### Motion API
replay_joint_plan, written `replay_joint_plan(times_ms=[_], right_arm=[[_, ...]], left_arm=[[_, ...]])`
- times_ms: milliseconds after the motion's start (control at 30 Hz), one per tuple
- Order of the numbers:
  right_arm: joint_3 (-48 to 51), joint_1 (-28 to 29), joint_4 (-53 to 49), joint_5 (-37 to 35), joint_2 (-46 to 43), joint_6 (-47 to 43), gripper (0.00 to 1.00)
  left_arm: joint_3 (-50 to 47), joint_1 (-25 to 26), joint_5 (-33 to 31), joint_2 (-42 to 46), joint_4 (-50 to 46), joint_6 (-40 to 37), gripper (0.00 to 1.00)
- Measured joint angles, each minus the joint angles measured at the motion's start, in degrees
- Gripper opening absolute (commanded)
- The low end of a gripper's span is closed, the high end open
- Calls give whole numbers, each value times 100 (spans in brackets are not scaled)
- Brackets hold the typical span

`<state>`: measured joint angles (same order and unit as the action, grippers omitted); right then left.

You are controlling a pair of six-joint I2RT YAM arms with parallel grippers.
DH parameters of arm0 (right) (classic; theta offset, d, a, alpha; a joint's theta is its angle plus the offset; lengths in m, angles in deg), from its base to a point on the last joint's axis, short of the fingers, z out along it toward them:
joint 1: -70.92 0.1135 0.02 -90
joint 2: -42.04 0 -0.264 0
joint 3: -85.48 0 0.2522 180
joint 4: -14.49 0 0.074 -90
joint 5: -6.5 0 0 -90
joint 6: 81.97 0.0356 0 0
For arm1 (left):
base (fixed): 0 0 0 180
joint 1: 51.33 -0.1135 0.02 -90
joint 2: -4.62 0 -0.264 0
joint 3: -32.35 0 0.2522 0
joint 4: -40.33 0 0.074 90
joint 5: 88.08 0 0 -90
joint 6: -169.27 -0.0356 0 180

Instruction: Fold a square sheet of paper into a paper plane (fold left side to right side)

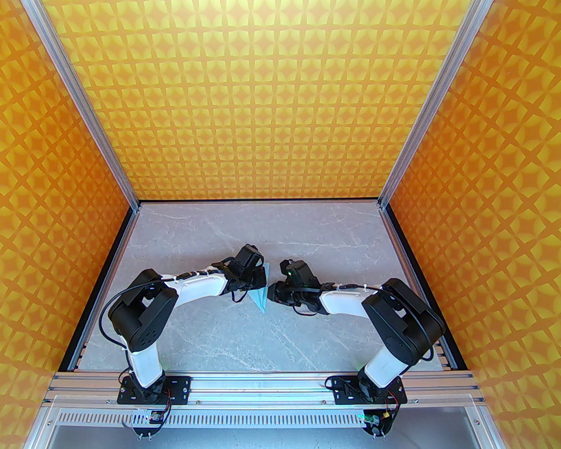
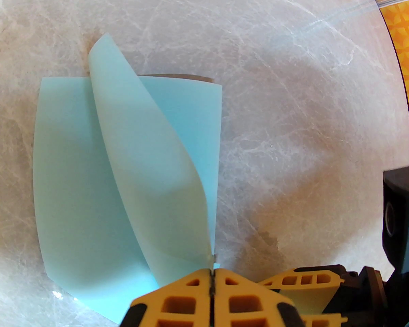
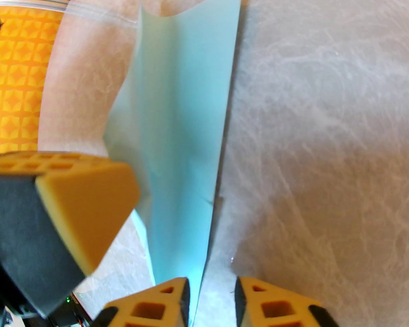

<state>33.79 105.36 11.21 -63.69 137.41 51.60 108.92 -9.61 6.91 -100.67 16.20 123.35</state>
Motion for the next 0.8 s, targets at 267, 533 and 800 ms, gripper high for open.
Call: replay_joint_plan(times_ms=[267,533,800], right_arm=[[-4,0,492,275,251,122,34],[-157,-11,474,396,404,179,37],[-103,-17,697,472,413,295,39]], left_arm=[[42,-2,-20,-59,-20,46,7],[55,-13,-127,-63,-17,68,7],[118,-42,-170,-68,-15,92,6]])
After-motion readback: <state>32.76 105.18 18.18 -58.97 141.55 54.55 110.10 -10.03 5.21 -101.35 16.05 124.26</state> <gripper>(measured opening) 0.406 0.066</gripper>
